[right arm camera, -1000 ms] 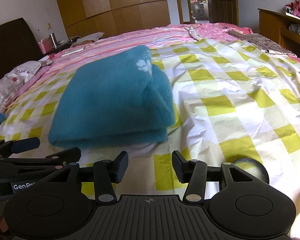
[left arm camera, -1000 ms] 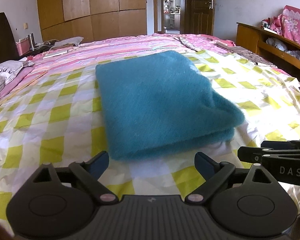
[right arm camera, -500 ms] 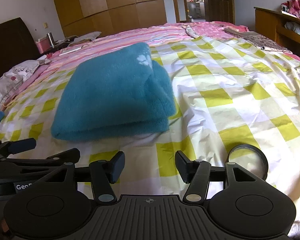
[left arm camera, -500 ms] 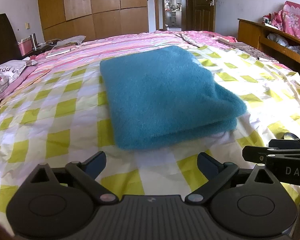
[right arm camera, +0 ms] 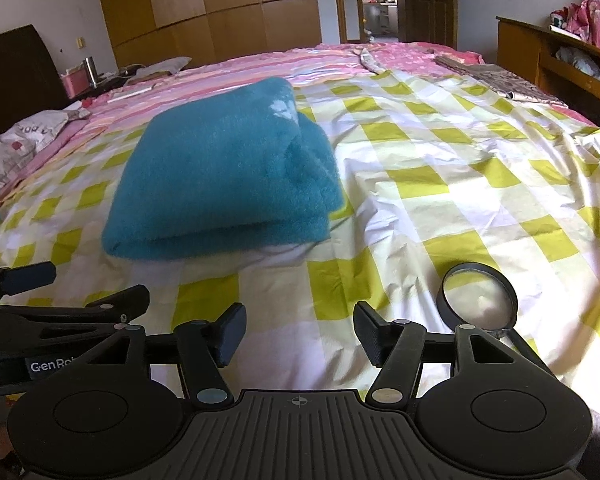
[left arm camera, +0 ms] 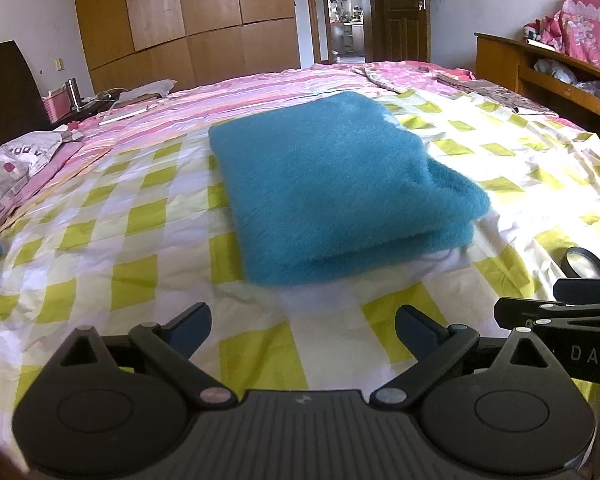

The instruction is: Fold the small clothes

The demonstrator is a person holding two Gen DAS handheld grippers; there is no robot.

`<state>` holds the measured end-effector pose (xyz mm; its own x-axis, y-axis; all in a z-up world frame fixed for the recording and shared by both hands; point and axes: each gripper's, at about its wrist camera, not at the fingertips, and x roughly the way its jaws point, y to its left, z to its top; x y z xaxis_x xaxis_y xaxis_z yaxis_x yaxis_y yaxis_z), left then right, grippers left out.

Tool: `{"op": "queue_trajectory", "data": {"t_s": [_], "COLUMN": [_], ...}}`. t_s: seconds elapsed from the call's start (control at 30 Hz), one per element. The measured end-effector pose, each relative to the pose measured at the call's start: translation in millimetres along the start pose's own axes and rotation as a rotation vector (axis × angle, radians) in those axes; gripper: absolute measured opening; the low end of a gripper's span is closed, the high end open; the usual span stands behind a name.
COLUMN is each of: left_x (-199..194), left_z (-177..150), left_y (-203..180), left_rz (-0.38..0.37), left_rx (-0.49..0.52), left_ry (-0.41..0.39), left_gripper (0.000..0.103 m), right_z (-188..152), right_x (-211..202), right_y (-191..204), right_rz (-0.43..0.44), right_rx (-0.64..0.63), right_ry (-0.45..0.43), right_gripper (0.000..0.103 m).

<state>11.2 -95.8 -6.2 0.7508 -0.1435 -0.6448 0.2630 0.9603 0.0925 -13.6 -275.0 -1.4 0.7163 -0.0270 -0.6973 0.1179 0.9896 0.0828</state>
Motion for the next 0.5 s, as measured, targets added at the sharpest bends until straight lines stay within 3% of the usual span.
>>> {"op": "queue_trajectory", "data": {"t_s": [0.5], "left_x": [-11], "left_z": [-12], "left_y": [9], "left_rz": [0.011], "left_rx": [-0.011], "left_ry": [0.008], "left_gripper": [0.103], "right_z": [-7], "right_x": [-12], "right_y": [19], "right_rz": [-0.051], "right_rx": [-0.061], "right_ry": [-0.009], "right_gripper": [0.061]}}
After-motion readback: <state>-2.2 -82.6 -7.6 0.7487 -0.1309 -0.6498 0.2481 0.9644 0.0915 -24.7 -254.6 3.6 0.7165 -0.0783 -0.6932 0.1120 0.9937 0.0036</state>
